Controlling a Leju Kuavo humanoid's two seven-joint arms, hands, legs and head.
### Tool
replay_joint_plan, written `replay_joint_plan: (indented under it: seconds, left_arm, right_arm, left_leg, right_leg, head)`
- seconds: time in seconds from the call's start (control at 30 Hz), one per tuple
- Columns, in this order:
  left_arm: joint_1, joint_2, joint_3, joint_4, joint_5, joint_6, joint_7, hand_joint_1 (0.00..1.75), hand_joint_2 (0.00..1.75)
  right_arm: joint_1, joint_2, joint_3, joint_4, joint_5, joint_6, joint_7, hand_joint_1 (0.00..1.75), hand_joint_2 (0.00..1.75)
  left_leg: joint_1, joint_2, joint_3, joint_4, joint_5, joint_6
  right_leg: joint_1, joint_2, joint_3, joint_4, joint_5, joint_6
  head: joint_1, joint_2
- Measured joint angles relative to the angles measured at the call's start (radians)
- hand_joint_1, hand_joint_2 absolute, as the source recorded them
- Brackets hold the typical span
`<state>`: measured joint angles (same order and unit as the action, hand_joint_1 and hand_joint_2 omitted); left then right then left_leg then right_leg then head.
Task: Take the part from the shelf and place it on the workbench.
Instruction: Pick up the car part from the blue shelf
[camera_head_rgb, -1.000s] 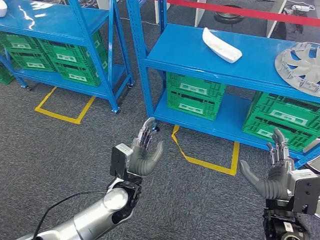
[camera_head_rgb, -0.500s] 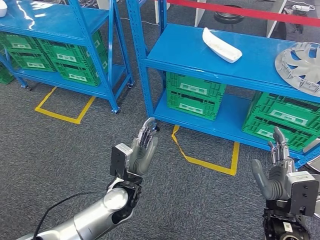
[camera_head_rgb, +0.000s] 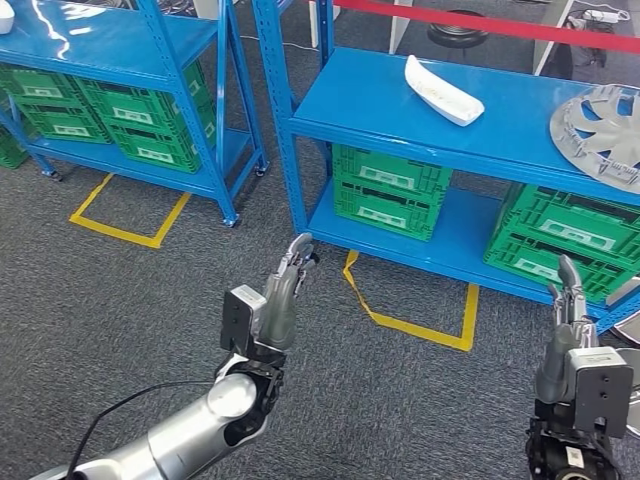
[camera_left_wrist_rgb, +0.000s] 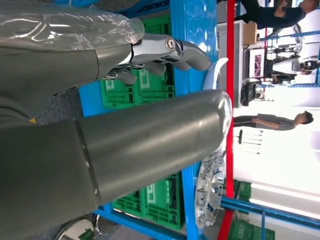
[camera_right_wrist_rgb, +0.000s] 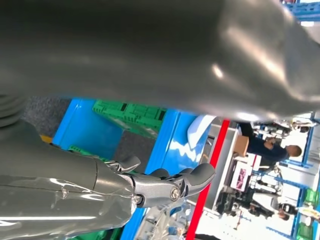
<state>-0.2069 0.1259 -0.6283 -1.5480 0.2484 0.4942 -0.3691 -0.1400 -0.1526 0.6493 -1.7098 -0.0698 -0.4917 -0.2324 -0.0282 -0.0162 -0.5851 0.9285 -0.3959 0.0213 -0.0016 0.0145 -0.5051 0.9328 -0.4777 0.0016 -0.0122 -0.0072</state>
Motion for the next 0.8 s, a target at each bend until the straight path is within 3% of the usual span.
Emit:
replay_joint_plan:
  seconds: [0.2,0.3,0.4,0.47,0.53,0.57,0.6,0.7,0.73,0.8]
  left_arm:
    - [-0.01,0.0,0.0,0.0,-0.002,0.0,0.0,0.0,0.0]
    - [-0.012,0.001,0.0,0.0,-0.004,0.0,0.0,0.0,0.0]
    - [-0.016,0.001,0.0,0.0,-0.004,0.002,0.0,0.0,0.0]
    - [-0.019,0.001,0.0,-0.001,-0.004,0.003,-0.001,0.0,0.0]
    - [-0.02,0.0,0.0,0.0,-0.003,0.004,-0.001,0.0,0.0]
    - [-0.02,0.0,0.0,0.0,-0.002,0.004,-0.001,0.0,0.0]
    - [-0.02,0.0,0.0,0.0,-0.002,0.004,-0.001,0.0,0.0]
    - [-0.021,0.0,0.0,0.0,0.003,0.002,-0.002,0.0,0.0]
    - [-0.022,0.0,0.0,0.0,0.005,0.001,-0.003,0.0,0.0]
    - [-0.025,0.0,0.0,0.001,0.009,0.0,-0.007,0.0,0.0]
  right_arm:
    - [0.005,0.0,0.005,0.0,0.008,-0.018,-0.003,0.0,0.0]
    - [0.005,0.0,0.006,0.0,0.011,-0.017,-0.003,0.0,0.0]
    - [0.002,0.0,0.007,-0.002,0.01,-0.011,-0.002,0.0,0.0]
    - [0.001,0.0,0.008,-0.003,0.008,-0.01,-0.002,0.0,0.0]
    - [0.003,0.0,0.011,-0.002,0.007,-0.01,-0.002,0.0,0.0]
    - [0.004,0.0,0.012,-0.001,0.006,-0.01,-0.002,0.0,0.0]
    - [0.005,0.0,0.012,0.0,0.005,-0.01,-0.002,0.0,0.0]
    - [0.005,0.0,0.013,0.001,0.003,-0.012,0.001,0.0,0.0]
    - [0.005,0.0,0.014,0.001,0.002,-0.013,0.002,0.0,0.0]
    - [0.005,0.0,0.017,0.002,0.001,-0.017,0.005,0.0,0.0]
  left_leg:
    - [0.0,0.0,0.0,0.0,0.0,0.0]
    - [-0.004,-0.001,0.0,0.003,-0.005,0.009]
    - [0.007,0.002,0.025,-0.026,-0.002,0.018]
    - [0.016,0.006,0.046,-0.041,0.0,0.021]
    - [0.02,0.007,0.054,-0.041,-0.006,0.019]
    - [0.023,0.006,0.057,-0.04,-0.01,0.016]
    - [0.027,0.006,0.061,-0.036,-0.015,0.011]
    - [0.04,0.002,0.073,-0.011,-0.044,-0.014]
    - [0.041,0.001,0.071,0.0,-0.053,-0.023]
    - [0.041,-0.001,0.063,0.011,-0.06,-0.038]
  right_leg:
    - [0.0,0.0,0.0,0.0,0.0,0.0]
    - [-0.002,0.0,0.002,-0.006,0.0,0.005]
    - [0.003,-0.001,0.003,0.009,-0.013,0.014]
    - [-0.001,-0.003,-0.045,0.113,-0.059,0.024]
    - [-0.012,-0.004,-0.129,0.255,-0.11,0.037]
    - [-0.019,-0.005,-0.158,0.292,-0.11,0.043]
    - [-0.026,-0.006,-0.167,0.289,-0.09,0.051]
    - [-0.044,-0.008,-0.098,0.104,0.03,0.077]
    - [-0.045,-0.005,-0.077,0.058,0.049,0.075]
    - [-0.038,0.003,-0.069,0.045,0.045,0.053]
  head:
    - [0.0,0.0]
    - [0.0,0.0]
    - [-0.001,0.0]
    - [-0.001,0.0]
    - [-0.001,0.0]
    - [-0.001,0.0]
    - [-0.002,0.0]
    - [0.001,0.0]
    - [0.002,0.0]
    - [-0.001,0.0]
